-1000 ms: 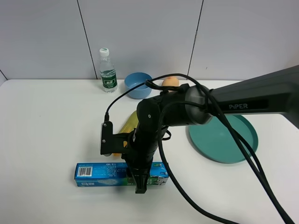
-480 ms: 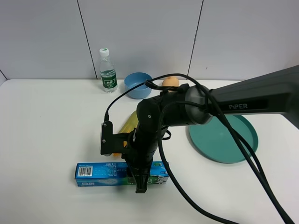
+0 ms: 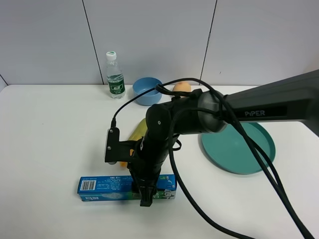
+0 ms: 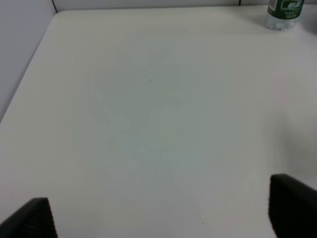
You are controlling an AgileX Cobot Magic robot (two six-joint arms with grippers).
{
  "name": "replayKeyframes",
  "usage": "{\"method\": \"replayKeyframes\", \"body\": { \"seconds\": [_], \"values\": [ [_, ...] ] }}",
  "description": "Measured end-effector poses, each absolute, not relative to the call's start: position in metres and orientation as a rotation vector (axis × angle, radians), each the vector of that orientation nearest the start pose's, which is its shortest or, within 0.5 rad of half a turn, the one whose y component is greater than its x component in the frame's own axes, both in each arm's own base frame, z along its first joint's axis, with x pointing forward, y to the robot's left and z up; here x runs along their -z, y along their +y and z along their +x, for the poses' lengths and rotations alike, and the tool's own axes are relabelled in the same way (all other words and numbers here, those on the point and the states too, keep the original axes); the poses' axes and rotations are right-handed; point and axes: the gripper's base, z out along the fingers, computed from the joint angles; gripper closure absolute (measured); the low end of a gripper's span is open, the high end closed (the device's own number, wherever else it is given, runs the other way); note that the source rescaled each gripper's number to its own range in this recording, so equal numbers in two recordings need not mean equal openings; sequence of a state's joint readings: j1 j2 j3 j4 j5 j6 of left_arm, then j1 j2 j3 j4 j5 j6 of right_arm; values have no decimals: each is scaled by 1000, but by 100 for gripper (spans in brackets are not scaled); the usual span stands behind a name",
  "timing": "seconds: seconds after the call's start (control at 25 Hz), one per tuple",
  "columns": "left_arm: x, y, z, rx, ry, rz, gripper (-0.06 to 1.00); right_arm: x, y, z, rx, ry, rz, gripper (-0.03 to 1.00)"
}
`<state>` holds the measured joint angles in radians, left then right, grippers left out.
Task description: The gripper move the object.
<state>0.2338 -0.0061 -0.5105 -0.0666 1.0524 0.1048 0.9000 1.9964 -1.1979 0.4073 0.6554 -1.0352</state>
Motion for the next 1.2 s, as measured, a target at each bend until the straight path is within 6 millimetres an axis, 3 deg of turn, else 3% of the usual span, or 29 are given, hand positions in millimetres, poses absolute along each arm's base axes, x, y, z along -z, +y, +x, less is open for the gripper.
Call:
{"method": "replayKeyframes", "body": {
  "seconds": [0.08,0.16,0.32,0.44,0.76,1.04,1.2],
  "values": [
    [-281,-7,-5,-136,2016,-127,-6,-132,310,217,-394,1985,-2105,20],
    [-281,-7,-5,-136,2016,-127,-6,-132,310,217,-396,1986,-2102,8],
    [-281,-7,-5,-136,2016,-127,-6,-135,310,217,-397,1983,-2094,3],
    [-281,-7,-5,-136,2016,-127,-6,-153,310,216,-422,2003,-2012,3],
    [-281,-7,-5,-136,2016,-127,-6,-258,292,201,-532,1987,-1642,3],
    [-281,-7,-5,-136,2016,-127,-6,-364,252,179,-567,1731,-1270,3],
    [-281,-7,-5,-136,2016,-127,-6,-401,228,171,-497,1593,-1127,3]
  ]
}}
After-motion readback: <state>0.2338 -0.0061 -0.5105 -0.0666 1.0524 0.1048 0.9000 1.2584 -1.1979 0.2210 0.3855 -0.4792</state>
